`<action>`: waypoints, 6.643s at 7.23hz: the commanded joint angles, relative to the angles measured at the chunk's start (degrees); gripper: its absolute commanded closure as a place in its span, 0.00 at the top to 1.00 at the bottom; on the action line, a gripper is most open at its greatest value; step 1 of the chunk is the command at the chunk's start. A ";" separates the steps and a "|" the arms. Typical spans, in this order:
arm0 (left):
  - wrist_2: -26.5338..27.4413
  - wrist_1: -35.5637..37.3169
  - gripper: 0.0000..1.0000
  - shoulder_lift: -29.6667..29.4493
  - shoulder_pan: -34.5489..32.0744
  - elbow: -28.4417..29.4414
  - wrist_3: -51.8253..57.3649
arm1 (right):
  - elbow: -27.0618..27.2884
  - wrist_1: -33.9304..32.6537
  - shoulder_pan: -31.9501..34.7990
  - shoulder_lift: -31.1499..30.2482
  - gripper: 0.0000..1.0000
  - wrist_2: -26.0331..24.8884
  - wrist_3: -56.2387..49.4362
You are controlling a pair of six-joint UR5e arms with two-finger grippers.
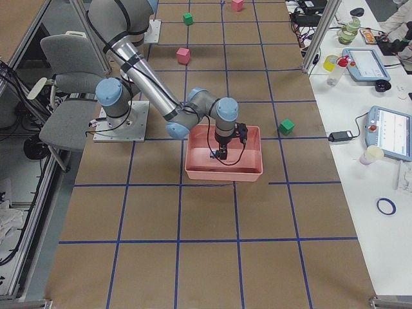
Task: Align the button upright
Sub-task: 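Lower the right gripper into the tray around the button's black body, then close the right gripper on the button body and lift it, then carry the button out of the tray toward the table center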
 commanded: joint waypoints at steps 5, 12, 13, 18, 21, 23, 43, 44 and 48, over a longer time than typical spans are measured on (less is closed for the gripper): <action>0.01 -0.03 1.00 0.44 0.00 -0.42 0.00 | 1.27 0.60 -0.01 -0.01 1.00 0.17 -0.12; 0.10 -0.03 1.00 0.44 0.00 -0.42 0.00 | 1.18 -0.19 -0.01 0.52 0.99 -2.72 0.15; 0.10 -0.03 1.00 0.44 0.00 -0.42 0.00 | 1.18 -0.19 -0.01 0.61 0.96 -2.72 0.15; 0.10 -0.03 1.00 0.44 0.09 -0.42 0.00 | 0.74 0.42 -0.01 0.61 0.31 -6.66 -0.03; 0.10 -0.03 1.00 0.44 0.09 -0.42 0.00 | -0.75 2.08 -0.01 0.08 0.00 -6.94 0.06; 0.10 -0.03 1.00 0.44 0.09 -0.42 0.00 | -4.25 6.11 0.08 -0.18 0.00 -6.86 -0.03; -0.07 0.84 1.00 -1.58 0.70 1.60 0.00 | -12.88 8.25 60.20 -0.10 0.00 4.39 75.47; -0.16 0.93 1.00 -1.58 0.79 1.43 -0.17 | -12.88 8.60 60.37 -0.18 0.00 6.48 85.74; -0.78 7.87 1.00 -1.40 0.70 -2.70 -3.08 | -12.88 9.21 62.57 1.40 0.00 7.12 124.97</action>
